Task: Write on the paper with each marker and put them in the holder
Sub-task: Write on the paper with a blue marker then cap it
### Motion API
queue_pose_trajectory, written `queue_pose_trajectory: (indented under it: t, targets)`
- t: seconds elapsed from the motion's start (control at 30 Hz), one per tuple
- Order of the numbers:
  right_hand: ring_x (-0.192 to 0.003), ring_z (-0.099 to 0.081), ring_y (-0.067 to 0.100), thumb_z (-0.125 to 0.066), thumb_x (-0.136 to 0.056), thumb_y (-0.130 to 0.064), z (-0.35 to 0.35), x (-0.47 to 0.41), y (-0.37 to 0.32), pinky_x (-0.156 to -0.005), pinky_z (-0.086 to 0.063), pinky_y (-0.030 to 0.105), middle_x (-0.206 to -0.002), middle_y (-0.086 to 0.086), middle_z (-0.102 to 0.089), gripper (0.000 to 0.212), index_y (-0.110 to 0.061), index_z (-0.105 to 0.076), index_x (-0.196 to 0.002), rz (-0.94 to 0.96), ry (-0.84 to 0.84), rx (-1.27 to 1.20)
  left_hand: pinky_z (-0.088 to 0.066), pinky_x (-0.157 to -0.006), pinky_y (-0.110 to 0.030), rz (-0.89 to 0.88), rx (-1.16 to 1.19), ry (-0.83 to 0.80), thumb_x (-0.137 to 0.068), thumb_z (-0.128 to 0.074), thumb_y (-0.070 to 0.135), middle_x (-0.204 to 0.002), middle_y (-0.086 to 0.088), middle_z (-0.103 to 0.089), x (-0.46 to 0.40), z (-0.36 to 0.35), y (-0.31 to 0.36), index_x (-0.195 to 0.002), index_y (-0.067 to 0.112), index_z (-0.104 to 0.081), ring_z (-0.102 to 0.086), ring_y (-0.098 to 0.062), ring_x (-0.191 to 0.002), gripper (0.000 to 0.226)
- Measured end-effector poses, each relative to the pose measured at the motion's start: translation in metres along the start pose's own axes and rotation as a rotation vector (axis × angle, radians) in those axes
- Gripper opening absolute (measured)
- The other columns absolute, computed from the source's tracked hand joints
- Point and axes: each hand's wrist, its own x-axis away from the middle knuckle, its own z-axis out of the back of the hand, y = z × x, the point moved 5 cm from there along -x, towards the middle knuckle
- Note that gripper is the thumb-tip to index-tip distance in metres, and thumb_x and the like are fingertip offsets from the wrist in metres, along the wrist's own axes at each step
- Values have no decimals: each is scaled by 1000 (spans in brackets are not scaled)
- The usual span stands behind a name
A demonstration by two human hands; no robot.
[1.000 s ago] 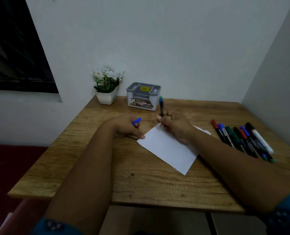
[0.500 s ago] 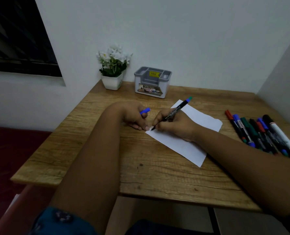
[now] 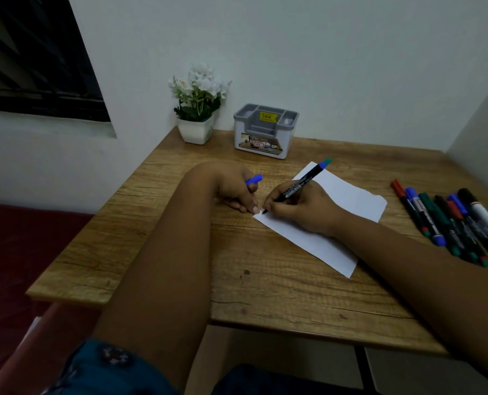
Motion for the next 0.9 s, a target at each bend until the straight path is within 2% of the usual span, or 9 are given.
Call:
queue_pose_trajectory:
  t: [0.2, 0.43, 0.5, 0.57, 0.67, 0.9]
  targets:
    - [-84, -68, 17, -71, -82, -9, 2, -2, 1, -81, -56, 36, -84, 1, -75, 12, -19, -76, -79, -15, 3, -17, -52, -55, -16, -2, -13, 1, -76, -73, -6, -76, -4, -72, 2, 0, 2, -62, 18, -41, -64, -9, -60, 42]
    - [-81, -68, 9, -73, -83, -10, -2, -2, 0, -77, -54, 22, -82, -3, -74, 13, -23, -75, -80, 9, -31, -23, -51, -54, -16, -1, -29, -6, -76, -74, -6, -76, -4, -72, 1, 0, 2, -63, 19, -41, -64, -10, -61, 43]
    - [-82, -68, 12, -73, -83, -8, -2, -2, 0, -78, -55, 26, -83, -1, -75, 9, -17, -76, -82, 25, -46, -4, -51, -53, -16, 0, -30, -8, -76, -74, -6, -76, -4, -72, 0, 0, 3, -62, 19, -41, -64, -10, -61, 44]
    - [-84, -69, 17, -72, -81, -7, -2, -3, 0, -81, -57, 35, -83, 2, -75, 9, -16, -75, -79, 24, -59, 5, -51, -52, -16, -2, -28, -9, -76, -74, -6, -76, -4, -72, 0, 0, 3, -62, 19, -40, -65, -9, -60, 44]
    - [-87, -68, 26, -71, -81, -7, 3, -4, 3, -86, -55, 47, -84, 4, -75, 11, -16, -75, -78, -24, 5, -60, -51, -52, -16, 1, -17, -3, -76, -74, -7, -77, -5, -72, 0, 0, 2, -62, 18, -41, -65, -9, -59, 44]
    - [-87, -69, 21, -72, -81, -8, 3, -5, 5, -86, -54, 48, -85, 3, -75, 8, -15, -76, -80, -26, 1, -13, -52, -54, -17, 5, -23, -13, -76, -73, -7, -75, -3, -72, 0, 0, 3, -62, 18, -41, -65, -10, -61, 43]
